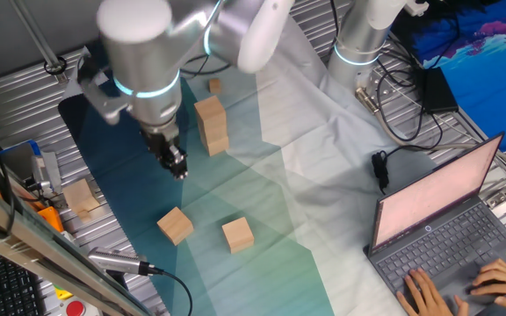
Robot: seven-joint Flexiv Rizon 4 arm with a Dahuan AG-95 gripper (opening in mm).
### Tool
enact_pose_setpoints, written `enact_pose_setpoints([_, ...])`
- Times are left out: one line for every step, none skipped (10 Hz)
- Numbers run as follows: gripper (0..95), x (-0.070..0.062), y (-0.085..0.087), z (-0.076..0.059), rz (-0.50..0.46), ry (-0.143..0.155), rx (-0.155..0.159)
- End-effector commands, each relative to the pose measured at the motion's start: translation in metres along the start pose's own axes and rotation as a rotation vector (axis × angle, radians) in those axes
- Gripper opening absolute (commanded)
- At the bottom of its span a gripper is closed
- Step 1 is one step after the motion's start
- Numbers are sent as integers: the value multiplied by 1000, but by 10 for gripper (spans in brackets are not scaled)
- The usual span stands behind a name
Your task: Stack the blocks in a vertical line of five
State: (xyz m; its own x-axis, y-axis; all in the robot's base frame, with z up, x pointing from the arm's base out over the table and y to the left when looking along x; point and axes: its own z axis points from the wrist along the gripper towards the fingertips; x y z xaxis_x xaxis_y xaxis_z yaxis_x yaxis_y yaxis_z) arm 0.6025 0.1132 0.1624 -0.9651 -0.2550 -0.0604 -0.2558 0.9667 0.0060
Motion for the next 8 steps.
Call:
enact_pose_setpoints([570, 2, 0, 5, -44, 13, 15])
enact_pose_setpoints([570, 2, 0, 6, -67, 21, 13])
enact_pose_setpoints([570, 2, 1, 6, -74, 35, 11])
enact_pose_setpoints([570, 1, 2, 7, -82, 40, 10])
enact_pose_setpoints([570, 1, 2, 7, -83, 45, 8])
enact_pose_setpoints([570, 1, 2, 7, -101, 48, -2])
enact_pose_setpoints([570, 1, 2, 7, -109, 60, 3])
enact_pose_setpoints([570, 1, 2, 7, -115, 62, 5])
